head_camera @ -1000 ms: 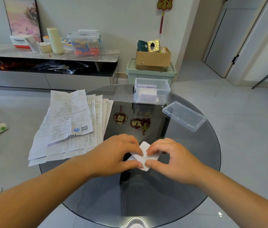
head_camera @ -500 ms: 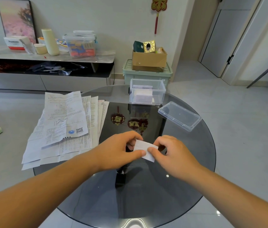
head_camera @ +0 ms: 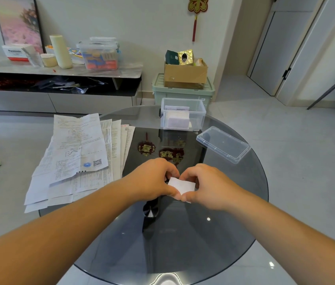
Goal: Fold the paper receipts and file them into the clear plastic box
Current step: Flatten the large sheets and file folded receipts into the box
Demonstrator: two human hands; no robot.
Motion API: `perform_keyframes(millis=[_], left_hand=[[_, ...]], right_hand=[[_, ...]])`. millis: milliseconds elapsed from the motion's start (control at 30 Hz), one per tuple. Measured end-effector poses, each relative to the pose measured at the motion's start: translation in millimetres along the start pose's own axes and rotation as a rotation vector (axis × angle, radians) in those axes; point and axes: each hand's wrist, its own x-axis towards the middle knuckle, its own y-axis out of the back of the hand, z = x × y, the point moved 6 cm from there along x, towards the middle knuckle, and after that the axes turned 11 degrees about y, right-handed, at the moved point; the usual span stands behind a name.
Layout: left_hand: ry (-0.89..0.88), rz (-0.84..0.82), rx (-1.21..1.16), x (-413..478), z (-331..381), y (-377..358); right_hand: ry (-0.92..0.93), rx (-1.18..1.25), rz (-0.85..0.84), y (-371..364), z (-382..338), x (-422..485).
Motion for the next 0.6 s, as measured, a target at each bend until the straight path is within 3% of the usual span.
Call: perform_keyframes(millis=[267, 600], left_hand=[[0.037, -0.042, -0.001, 7.7, 0.1, -2.9], [0.027, -0.024, -0.172, 2.1, 0.1, 3.0]], right_hand=[[0.004, 0.069, -0.037, 5.2, 1.9, 2.1], [0.045, 0.083, -0.088, 3.0, 4.3, 9.2]])
